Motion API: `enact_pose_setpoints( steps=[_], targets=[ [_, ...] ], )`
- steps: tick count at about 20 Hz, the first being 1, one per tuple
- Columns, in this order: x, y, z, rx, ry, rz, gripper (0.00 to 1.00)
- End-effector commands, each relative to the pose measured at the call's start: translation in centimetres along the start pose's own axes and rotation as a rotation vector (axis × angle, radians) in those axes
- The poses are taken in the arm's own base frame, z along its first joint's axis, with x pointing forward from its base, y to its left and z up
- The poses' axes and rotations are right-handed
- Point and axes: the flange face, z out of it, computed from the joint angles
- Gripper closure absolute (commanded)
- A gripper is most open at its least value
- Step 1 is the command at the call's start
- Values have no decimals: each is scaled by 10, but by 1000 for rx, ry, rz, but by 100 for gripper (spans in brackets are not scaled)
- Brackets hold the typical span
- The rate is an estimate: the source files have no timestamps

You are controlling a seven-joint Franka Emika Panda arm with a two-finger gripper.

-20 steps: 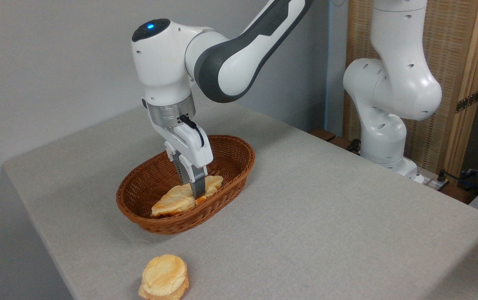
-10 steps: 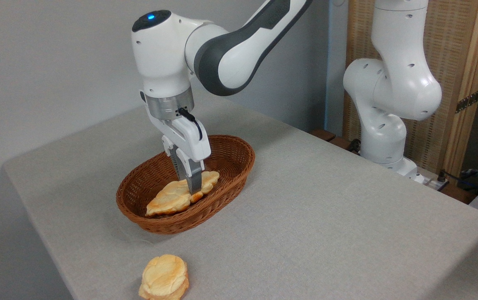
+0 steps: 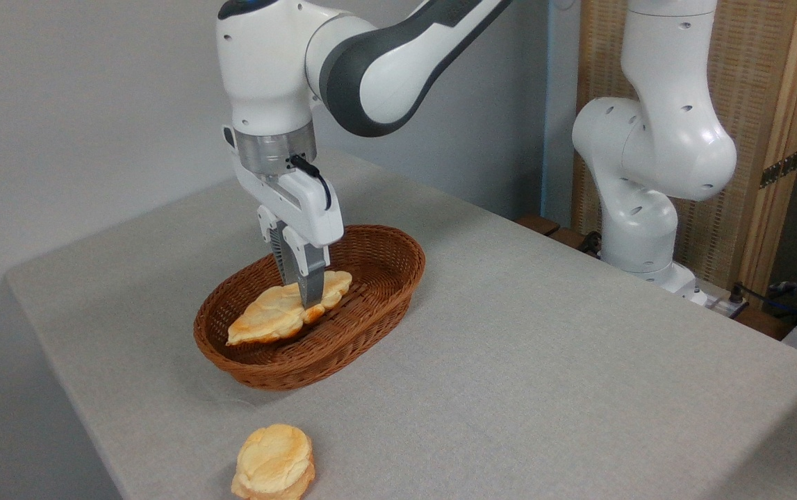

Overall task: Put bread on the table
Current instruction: 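Lift the gripped loaf up out of the basket, then carry the loaf over the basket rim and lower it onto the table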

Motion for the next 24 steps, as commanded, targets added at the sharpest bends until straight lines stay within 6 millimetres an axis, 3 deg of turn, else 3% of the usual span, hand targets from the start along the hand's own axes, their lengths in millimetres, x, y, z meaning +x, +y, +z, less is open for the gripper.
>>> enact_pose_setpoints(
  steps=[1,5,10,20,24],
  targets=[
    [0,1,-24,12,34,-20,64],
    [-4,-9,-41,15,36,-36,63],
    [-38,-47,-68,49,66,-107,62],
    [-119,-117,-78,5,30,-29,59],
    [-135,-133,-72,2,23,-29,48]
  ],
)
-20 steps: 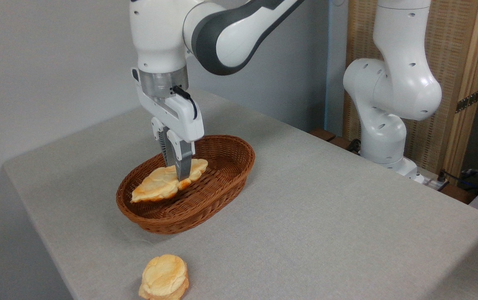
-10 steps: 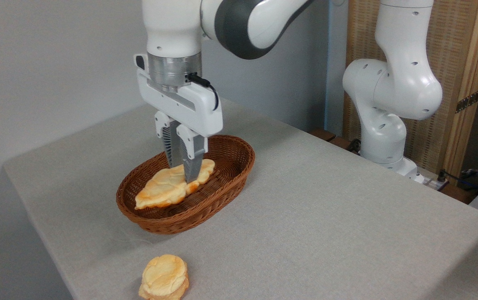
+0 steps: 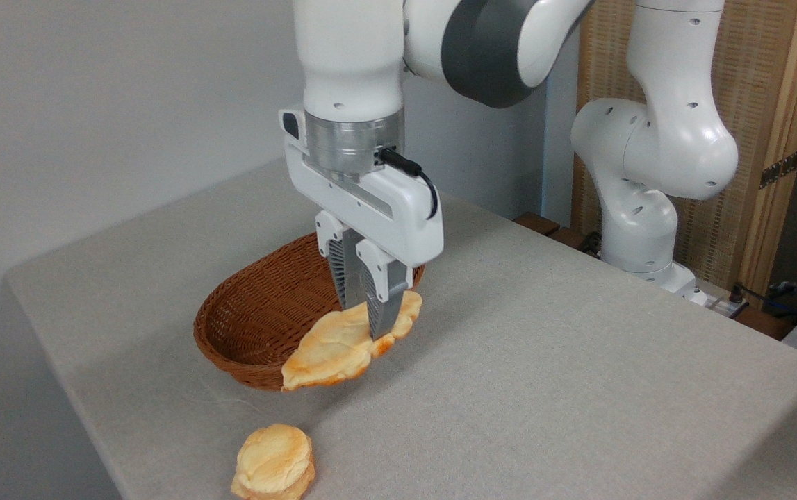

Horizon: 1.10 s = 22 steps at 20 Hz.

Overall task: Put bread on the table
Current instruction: 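Carry the loaf over the basket rim and lower it onto the table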

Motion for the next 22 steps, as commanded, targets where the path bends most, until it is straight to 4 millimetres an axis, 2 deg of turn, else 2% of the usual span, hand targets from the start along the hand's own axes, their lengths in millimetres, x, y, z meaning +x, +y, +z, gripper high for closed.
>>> enact_pose_setpoints(
  steps=[1,2,3,19,21,22],
  targets=[
    [-14,-11,0,-9,-8,35,43],
    [-18,-14,0,-11,-9,44,15],
    [-21,-17,1,-12,-11,36,0],
    [-9,-7,2,-24,-5,48,0],
    [0,1,-1,-20,-1,55,0],
    [5,2,-9,-6,10,44,0]
  ],
)
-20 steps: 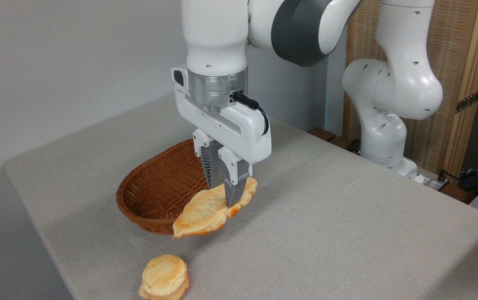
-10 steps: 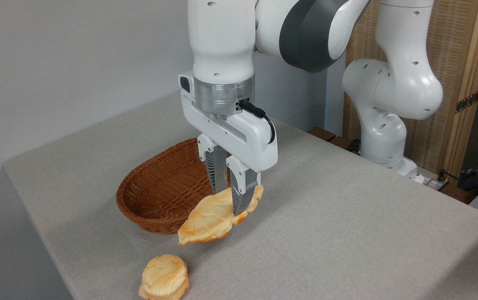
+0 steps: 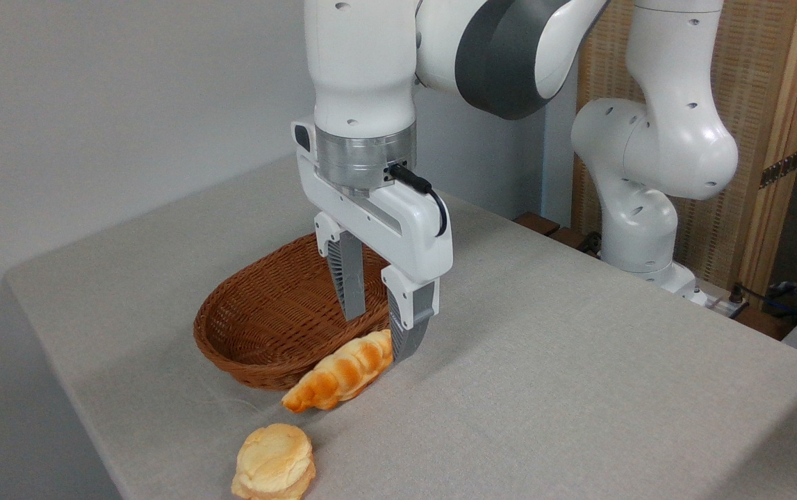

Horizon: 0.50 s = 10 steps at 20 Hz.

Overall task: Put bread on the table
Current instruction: 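Carry the loaf over the basket rim and lower it onto the table, then open the gripper to release the loaf beside the round bun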

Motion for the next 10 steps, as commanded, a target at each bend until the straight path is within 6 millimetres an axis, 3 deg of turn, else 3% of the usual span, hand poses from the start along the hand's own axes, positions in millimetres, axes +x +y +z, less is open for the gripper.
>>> enact_pose_setpoints(
  steps=[1,6,10],
  targets=[
    [14,8,-22,15,27,-28,0],
    [37,19,-47,51,64,-52,0],
    [63,39,-54,55,82,-54,0]
  ],
)
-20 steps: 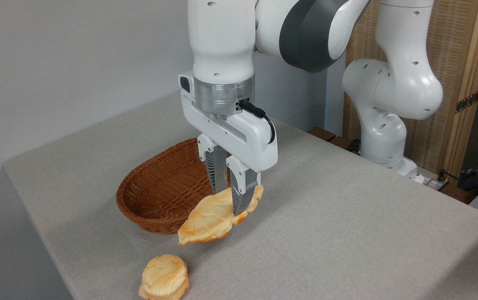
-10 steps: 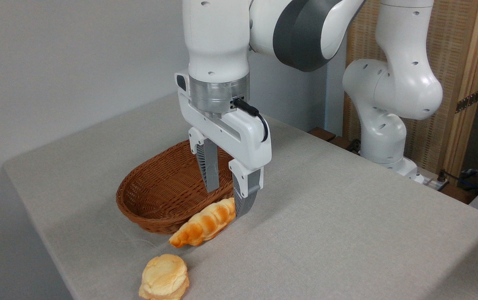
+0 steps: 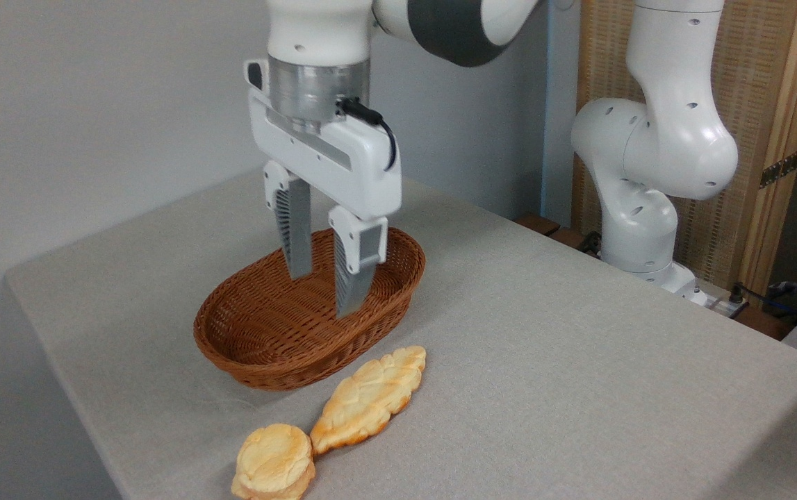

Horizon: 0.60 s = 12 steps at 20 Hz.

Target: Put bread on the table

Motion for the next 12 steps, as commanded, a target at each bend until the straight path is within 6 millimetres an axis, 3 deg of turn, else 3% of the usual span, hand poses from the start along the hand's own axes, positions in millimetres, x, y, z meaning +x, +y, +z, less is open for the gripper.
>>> enact_pose_setpoints(
  steps=[1,7,12],
  targets=[
    [20,20,-9,-10,13,-4,0],
    [49,48,-14,-2,22,-13,0],
    [53,48,-25,5,43,-36,0]
  ],
)
